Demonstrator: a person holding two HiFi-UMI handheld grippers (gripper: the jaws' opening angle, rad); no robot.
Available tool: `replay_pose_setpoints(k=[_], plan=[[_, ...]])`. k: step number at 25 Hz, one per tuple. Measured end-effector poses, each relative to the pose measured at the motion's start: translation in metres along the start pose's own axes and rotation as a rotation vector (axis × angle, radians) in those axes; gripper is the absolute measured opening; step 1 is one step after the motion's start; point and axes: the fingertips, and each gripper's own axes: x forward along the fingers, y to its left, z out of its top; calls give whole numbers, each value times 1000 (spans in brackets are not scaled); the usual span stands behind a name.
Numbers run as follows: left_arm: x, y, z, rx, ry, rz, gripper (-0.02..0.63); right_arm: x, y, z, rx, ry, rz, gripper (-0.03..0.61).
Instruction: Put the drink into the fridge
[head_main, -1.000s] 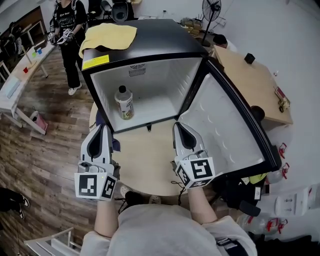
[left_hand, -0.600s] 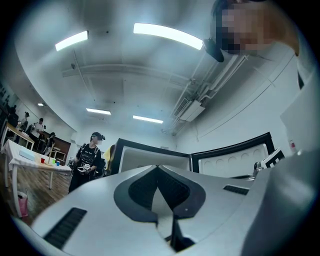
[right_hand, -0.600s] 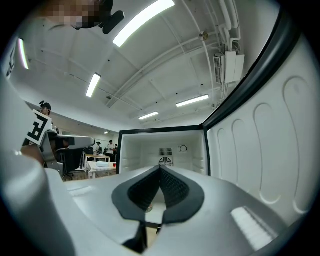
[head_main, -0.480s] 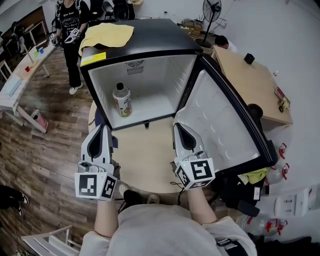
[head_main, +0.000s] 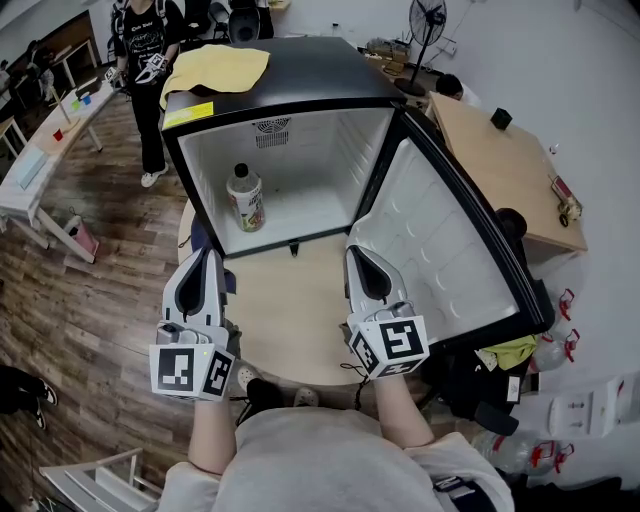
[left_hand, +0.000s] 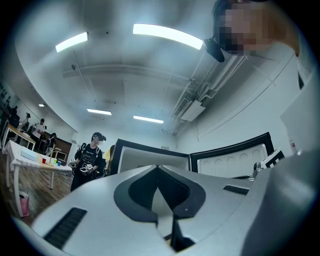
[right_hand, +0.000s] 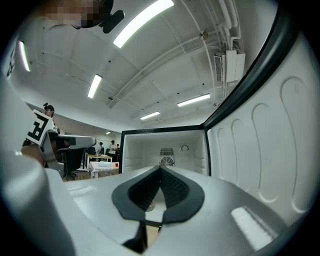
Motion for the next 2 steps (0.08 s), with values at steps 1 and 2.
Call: replay_pose_setpoints(k=[1,2], plan=[[0,0,0,0,0,1,9,0,0,0,0,1,1,11],[-1,0,0,0,0,1,8,0,1,0,0,2,3,11]])
